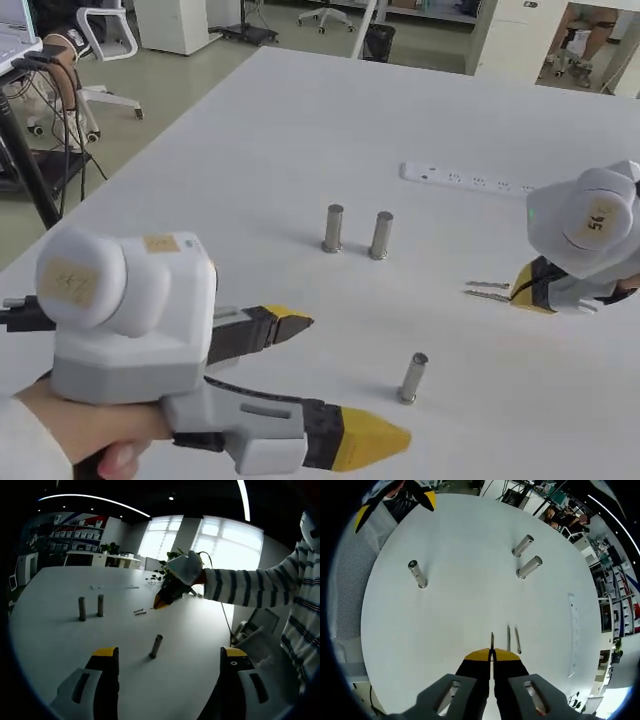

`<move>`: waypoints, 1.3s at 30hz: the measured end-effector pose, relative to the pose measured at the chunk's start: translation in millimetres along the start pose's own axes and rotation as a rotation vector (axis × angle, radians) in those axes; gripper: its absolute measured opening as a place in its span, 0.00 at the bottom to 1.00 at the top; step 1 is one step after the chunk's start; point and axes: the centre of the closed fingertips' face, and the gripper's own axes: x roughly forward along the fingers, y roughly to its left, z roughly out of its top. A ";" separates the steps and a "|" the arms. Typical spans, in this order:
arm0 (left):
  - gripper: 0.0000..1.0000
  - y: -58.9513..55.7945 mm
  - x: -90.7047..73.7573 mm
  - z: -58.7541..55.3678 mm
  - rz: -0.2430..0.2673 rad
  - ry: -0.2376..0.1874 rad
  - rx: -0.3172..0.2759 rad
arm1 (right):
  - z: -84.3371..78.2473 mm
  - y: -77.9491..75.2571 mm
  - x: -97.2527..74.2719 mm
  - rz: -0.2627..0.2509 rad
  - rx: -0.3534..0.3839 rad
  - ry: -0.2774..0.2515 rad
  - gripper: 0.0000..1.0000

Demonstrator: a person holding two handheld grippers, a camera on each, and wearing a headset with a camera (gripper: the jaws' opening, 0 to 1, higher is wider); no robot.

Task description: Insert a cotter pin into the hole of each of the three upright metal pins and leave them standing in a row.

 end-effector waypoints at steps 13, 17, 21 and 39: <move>0.77 6.4 10.3 14.3 0.004 -0.023 -0.001 | 13.9 12.8 -18.6 -0.073 -0.056 -0.042 0.00; 0.76 9.0 14.2 18.3 0.007 -0.028 -0.007 | 17.1 16.8 -24.8 -0.094 -0.063 -0.057 0.00; 0.73 9.4 18.4 20.2 0.005 -0.027 -0.008 | 24.4 26.8 -30.8 -0.086 -0.035 -0.097 0.00; 0.58 5.6 39.2 29.8 -0.032 -0.045 -0.064 | 65.0 45.5 -63.4 -0.177 -0.040 -0.226 0.00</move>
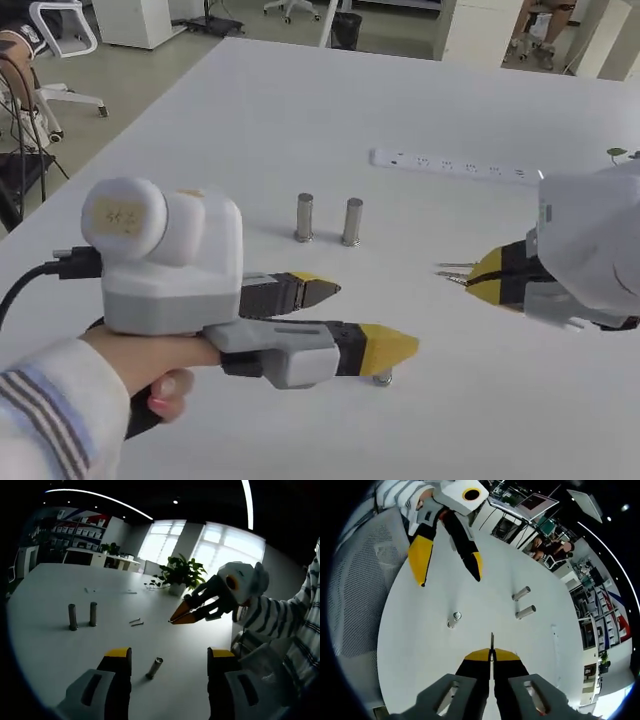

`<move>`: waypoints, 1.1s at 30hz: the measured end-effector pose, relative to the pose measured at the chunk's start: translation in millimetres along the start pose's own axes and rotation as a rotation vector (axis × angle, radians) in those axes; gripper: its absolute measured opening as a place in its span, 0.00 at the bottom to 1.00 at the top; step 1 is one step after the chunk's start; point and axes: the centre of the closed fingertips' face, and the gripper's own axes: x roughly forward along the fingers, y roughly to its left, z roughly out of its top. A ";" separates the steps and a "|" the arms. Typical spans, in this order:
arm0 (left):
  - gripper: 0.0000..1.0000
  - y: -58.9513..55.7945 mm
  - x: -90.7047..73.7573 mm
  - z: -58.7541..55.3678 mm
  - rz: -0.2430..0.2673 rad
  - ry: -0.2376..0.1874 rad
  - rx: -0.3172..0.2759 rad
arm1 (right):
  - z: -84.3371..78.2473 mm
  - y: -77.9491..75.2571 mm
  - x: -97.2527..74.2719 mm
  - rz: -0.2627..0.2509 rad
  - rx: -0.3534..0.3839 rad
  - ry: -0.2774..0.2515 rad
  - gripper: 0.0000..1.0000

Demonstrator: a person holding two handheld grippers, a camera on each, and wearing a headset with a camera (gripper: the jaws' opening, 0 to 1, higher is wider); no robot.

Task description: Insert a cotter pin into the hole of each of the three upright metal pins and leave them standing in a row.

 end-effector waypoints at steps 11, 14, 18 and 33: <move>0.45 -1.6 8.6 5.6 -0.018 -0.014 -0.047 | 21.0 7.4 -3.2 -0.032 -0.017 -0.040 0.00; 0.38 -4.4 10.5 5.4 -0.038 -0.012 -0.071 | 27.3 9.4 -3.6 -0.050 -0.021 -0.054 0.00; 0.31 -6.7 13.1 5.6 -0.050 -0.008 -0.086 | 34.2 15.1 -2.7 -0.046 -0.028 -0.068 0.00; 0.09 -11.0 20.1 8.9 -0.073 -0.011 -0.135 | 43.5 23.7 -0.4 -0.030 -0.060 -0.084 0.00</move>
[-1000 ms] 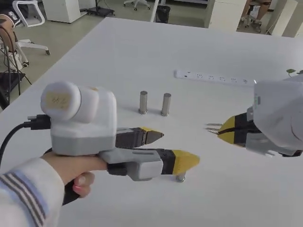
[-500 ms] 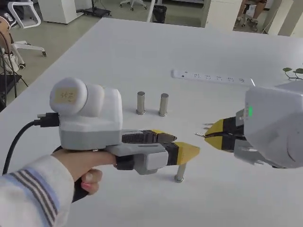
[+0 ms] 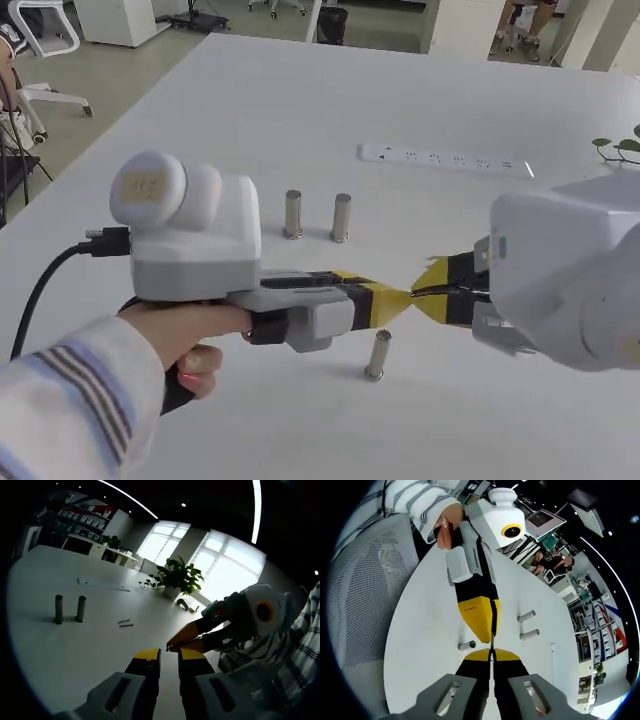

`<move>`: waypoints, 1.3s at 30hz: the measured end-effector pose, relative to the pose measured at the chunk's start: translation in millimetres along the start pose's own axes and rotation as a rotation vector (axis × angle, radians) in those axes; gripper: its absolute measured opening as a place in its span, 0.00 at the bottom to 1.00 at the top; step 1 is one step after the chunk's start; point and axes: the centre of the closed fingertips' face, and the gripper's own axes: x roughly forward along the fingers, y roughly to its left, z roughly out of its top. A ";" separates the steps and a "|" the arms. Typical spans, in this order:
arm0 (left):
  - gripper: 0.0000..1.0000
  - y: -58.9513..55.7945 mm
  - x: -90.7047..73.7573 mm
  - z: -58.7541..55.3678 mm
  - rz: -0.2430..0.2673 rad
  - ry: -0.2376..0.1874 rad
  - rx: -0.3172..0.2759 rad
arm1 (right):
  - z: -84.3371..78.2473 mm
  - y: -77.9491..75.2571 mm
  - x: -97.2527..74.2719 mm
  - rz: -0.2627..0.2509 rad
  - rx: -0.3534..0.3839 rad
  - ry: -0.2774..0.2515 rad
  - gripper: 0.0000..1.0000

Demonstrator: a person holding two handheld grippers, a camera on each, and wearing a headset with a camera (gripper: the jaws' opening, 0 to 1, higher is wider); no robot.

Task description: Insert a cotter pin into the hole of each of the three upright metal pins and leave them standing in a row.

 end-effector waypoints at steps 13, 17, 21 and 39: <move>0.01 1.2 1.3 -1.3 0.005 0.003 -0.034 | 3.0 3.6 1.2 -0.002 -0.025 0.001 0.00; 0.00 2.8 1.6 -3.4 0.011 0.012 -0.036 | 3.2 4.6 1.3 0.003 -0.036 0.002 0.00; 0.00 2.2 2.9 -4.5 0.008 0.015 -0.038 | 7.4 5.3 0.3 0.000 -0.047 -0.009 0.00; 0.00 -0.3 0.9 -7.4 -0.001 0.042 0.024 | 9.9 8.0 2.4 0.007 -0.047 -0.013 0.00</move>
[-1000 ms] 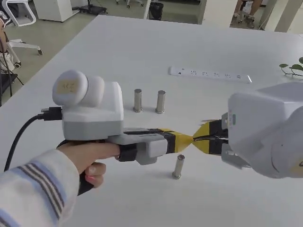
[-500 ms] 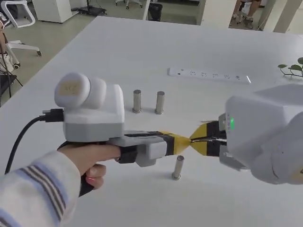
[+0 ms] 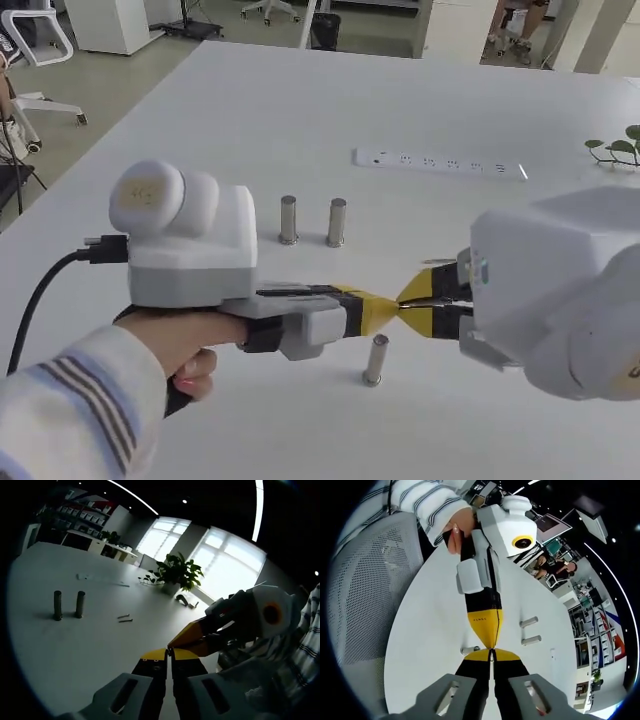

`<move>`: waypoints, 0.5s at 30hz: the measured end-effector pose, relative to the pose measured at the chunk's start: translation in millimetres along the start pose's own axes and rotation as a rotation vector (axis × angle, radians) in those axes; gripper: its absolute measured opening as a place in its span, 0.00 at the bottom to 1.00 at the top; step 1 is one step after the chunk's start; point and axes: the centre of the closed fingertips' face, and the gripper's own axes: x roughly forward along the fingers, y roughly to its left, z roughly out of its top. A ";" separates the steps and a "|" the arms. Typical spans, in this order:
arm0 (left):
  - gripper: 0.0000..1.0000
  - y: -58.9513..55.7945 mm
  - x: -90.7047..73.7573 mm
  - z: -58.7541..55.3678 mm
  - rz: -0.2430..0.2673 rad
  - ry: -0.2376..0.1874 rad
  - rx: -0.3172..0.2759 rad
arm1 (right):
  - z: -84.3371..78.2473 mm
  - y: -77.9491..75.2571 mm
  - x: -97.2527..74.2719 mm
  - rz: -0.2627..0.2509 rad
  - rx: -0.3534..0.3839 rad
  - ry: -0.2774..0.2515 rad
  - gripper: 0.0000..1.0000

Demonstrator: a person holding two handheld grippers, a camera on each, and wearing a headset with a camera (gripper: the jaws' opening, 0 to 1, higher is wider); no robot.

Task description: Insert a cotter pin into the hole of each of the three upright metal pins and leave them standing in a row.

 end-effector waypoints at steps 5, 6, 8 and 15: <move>0.00 -0.5 0.3 -0.2 0.000 0.002 0.059 | -0.5 0.6 -0.5 -0.001 -0.004 0.000 0.00; 0.00 -0.5 0.3 -0.3 0.000 0.004 0.059 | -0.4 0.9 -0.8 0.001 -0.005 -0.002 0.00; 0.00 -0.2 0.0 0.4 0.000 0.001 0.059 | -0.1 0.3 -1.2 -0.003 -0.006 -0.005 0.00; 0.00 -0.4 -1.8 2.8 -0.001 -0.007 0.122 | 1.6 -1.3 -2.1 -0.009 -0.008 -0.013 0.00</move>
